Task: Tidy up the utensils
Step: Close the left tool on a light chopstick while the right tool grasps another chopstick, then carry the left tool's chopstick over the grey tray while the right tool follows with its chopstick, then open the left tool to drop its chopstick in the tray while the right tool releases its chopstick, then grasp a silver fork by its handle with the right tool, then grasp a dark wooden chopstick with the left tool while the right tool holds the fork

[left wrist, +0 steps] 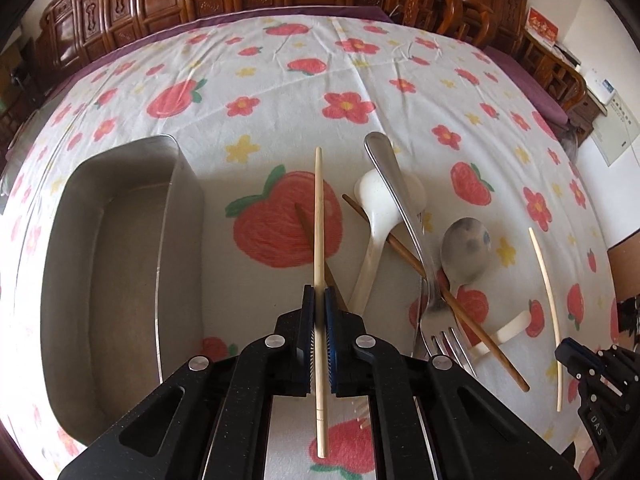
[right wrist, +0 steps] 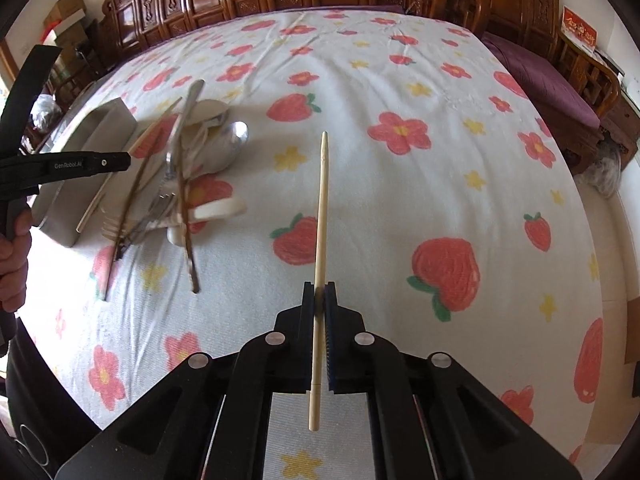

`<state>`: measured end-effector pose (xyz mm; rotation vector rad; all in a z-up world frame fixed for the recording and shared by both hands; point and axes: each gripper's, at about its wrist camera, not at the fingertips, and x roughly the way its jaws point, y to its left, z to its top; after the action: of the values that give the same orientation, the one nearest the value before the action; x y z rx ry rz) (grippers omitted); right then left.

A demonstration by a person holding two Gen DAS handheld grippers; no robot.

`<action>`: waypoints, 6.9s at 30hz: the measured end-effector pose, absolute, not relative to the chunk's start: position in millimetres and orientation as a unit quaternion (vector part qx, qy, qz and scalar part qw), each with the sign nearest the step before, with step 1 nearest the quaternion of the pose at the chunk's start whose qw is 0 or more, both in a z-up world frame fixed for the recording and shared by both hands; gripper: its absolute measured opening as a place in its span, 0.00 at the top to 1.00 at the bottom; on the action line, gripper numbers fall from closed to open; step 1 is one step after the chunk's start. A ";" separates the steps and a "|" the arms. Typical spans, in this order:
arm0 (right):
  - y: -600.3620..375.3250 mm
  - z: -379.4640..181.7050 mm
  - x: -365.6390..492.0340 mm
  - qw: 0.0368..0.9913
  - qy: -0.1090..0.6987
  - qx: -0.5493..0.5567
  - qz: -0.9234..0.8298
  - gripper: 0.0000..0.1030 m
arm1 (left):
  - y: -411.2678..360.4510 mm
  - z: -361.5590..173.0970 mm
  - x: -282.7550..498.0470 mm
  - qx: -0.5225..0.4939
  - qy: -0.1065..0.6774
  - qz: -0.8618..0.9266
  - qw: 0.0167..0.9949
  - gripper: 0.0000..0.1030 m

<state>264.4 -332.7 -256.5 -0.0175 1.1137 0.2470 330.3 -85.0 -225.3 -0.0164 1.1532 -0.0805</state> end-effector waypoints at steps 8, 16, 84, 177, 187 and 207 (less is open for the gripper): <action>-329.7 -230.5 262.2 0.863 0.483 0.020 0.146 0.94 | -82.9 -200.5 310.0 -0.003 0.516 -0.053 0.855 0.96; -319.8 -211.9 255.9 0.877 0.454 0.018 0.154 0.94 | -80.5 -168.4 279.0 0.014 0.479 -0.082 0.874 0.96; -39.7 -198.8 310.7 0.846 0.467 0.026 0.257 0.94 | 117.3 -147.6 224.4 -0.040 0.401 -0.036 0.915 0.94; -298.2 -229.8 254.8 0.861 0.475 -0.007 0.183 0.92 | -89.9 -215.1 247.1 0.030 0.475 -0.122 0.871 0.39; -301.6 -265.9 257.6 0.844 0.507 -0.043 0.169 0.92 | -99.9 -237.2 281.5 0.004 0.533 -0.125 0.837 0.65; -302.6 -272.4 262.0 0.841 0.510 -0.048 0.174 0.92 | -103.8 -252.1 308.2 -0.017 0.568 -0.097 0.817 0.90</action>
<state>262.0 -302.6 -272.4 -0.1014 1.0769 0.3670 308.2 -103.8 -252.1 -0.0354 1.2106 -0.2060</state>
